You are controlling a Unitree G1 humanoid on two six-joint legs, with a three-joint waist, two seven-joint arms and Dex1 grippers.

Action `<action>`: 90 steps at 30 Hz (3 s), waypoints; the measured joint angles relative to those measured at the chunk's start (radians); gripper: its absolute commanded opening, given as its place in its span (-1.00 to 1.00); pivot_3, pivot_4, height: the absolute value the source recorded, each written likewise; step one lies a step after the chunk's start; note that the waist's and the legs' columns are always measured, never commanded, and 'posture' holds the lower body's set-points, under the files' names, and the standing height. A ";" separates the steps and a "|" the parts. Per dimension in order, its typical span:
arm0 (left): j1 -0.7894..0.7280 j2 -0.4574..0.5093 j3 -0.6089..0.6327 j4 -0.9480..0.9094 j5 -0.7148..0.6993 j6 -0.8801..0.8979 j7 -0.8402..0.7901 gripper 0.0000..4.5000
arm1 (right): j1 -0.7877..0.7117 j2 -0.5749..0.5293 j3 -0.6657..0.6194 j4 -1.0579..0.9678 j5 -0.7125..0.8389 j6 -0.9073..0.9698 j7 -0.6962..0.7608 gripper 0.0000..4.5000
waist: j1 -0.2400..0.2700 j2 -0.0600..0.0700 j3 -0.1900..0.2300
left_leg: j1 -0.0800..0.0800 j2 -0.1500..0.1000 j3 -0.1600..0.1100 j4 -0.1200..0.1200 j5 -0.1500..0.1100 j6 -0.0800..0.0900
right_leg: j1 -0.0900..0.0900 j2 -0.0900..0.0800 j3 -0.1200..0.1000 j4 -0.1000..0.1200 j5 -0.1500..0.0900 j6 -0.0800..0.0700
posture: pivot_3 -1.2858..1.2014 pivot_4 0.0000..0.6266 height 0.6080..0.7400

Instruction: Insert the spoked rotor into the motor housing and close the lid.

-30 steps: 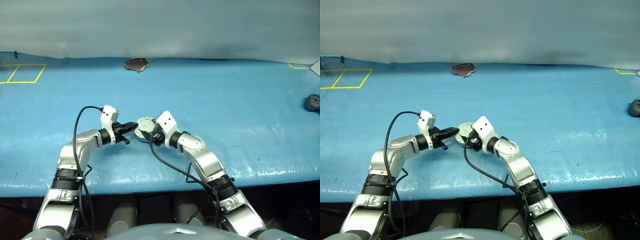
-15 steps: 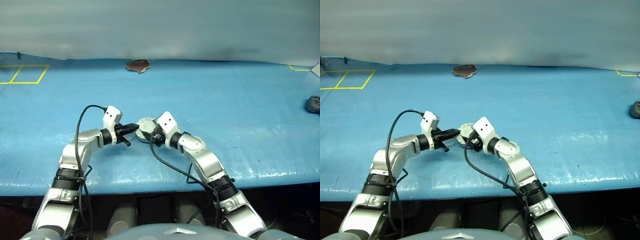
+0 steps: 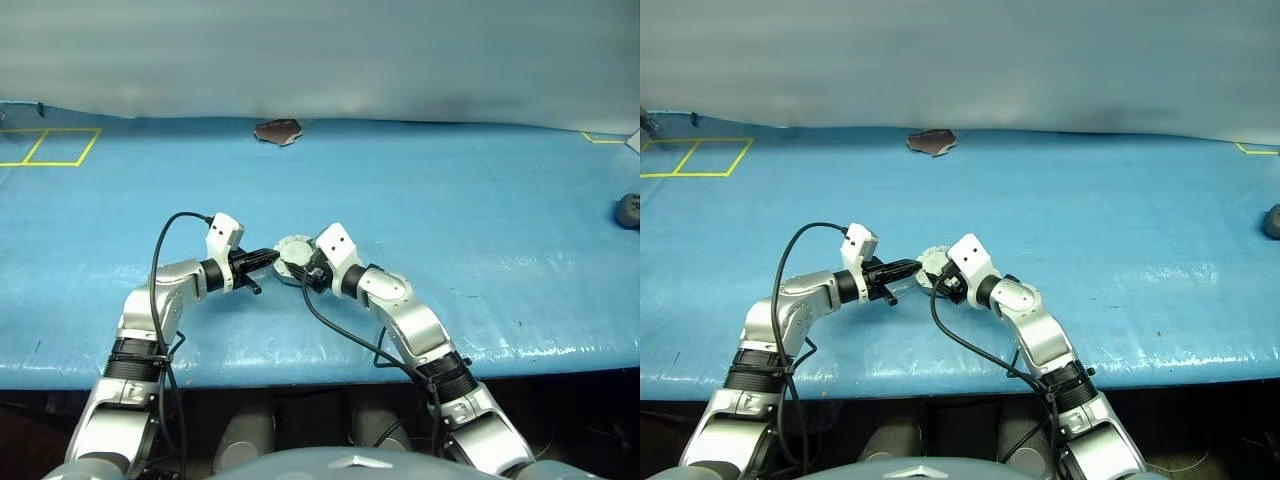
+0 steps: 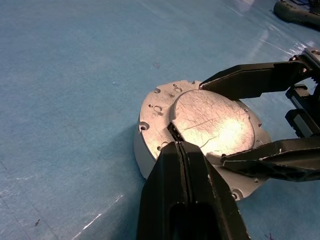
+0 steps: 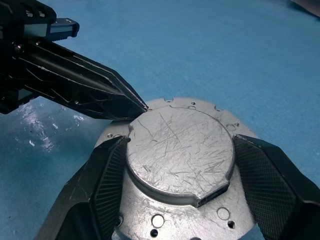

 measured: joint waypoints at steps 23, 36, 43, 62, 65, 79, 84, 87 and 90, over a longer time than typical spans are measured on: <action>0.007 -0.009 0.001 -0.011 -0.006 -0.006 -0.010 -1.00 | 0.091 0.040 -0.102 -0.173 0.165 0.064 0.027 0.99 | 0.010 0.000 0.001 | -0.003 -0.001 -0.002 -0.010 -0.001 0.000 | -0.001 -0.001 -0.002 -0.011 -0.001 0.002 | 0.03 -0.52 1.00; 0.020 -0.016 0.005 -0.019 -0.019 -0.024 -0.013 -1.00 | 0.194 0.080 -0.430 -0.278 0.583 0.390 -0.074 0.99 | 0.013 0.001 0.001 | -0.006 -0.001 -0.003 -0.011 -0.001 0.000 | -0.004 -0.001 -0.002 -0.012 -0.002 0.001 | 0.03 -0.52 1.00; 0.023 -0.017 0.005 -0.021 -0.018 -0.032 -0.013 -1.00 | 0.204 0.111 -0.546 -0.198 0.731 0.501 -0.128 0.99 | 0.013 0.002 0.001 | -0.007 -0.001 -0.002 -0.011 -0.001 0.000 | -0.005 0.000 -0.002 -0.011 -0.002 0.002 | 0.03 -0.52 1.00; 0.032 -0.017 0.006 -0.023 -0.012 -0.054 -0.008 -1.00 | 0.181 0.174 -0.528 -0.074 0.810 0.494 -0.145 0.99 | 0.007 0.002 0.001 | -0.007 0.000 -0.001 -0.010 -0.001 0.001 | -0.006 0.000 -0.002 -0.011 -0.001 0.002 | 0.03 -0.52 1.00; 0.034 -0.017 0.006 -0.024 -0.010 -0.060 -0.008 -1.00 | 0.175 0.175 -0.517 -0.062 0.810 0.479 -0.144 0.99 | 0.007 0.002 0.001 | -0.007 0.000 -0.001 -0.010 -0.001 0.000 | -0.006 0.000 -0.002 -0.011 -0.001 0.002 | 0.03 -0.52 1.00; 0.035 -0.017 0.005 -0.024 -0.005 -0.069 -0.007 -1.00 | 0.158 0.177 -0.484 0.001 0.831 0.452 -0.152 -0.01 | 0.003 0.002 0.001 | -0.007 -0.001 -0.001 -0.010 -0.001 0.001 | -0.006 0.000 -0.002 -0.011 -0.001 0.003 | 0.03 -0.52 1.00; 0.040 -0.011 0.007 -0.023 0.001 -0.069 -0.003 -1.00 | 0.158 0.177 -0.486 -0.001 0.851 0.447 -0.150 -0.44 | 0.002 0.002 0.001 | -0.007 -0.001 -0.001 -0.010 -0.001 0.001 | -0.005 0.000 -0.002 -0.011 -0.001 0.003 | 0.03 -0.52 1.00; 0.040 -0.012 0.007 -0.023 0.001 -0.070 -0.002 -1.00 | 0.158 0.177 -0.485 0.000 0.851 0.442 -0.151 -0.44 | 0.002 0.002 0.001 | -0.007 -0.001 -0.001 -0.010 -0.001 0.001 | -0.005 0.000 -0.001 -0.011 -0.001 0.003 | 0.03 -0.52 1.00; 0.040 -0.012 0.007 -0.023 0.001 -0.071 -0.002 -1.00 | 0.158 0.176 -0.485 0.000 0.851 0.440 -0.150 -0.44 | 0.002 0.002 0.001 | -0.007 -0.001 -0.001 -0.010 -0.001 0.001 | -0.005 0.000 -0.001 -0.011 -0.001 0.003 | 0.03 -0.52 1.00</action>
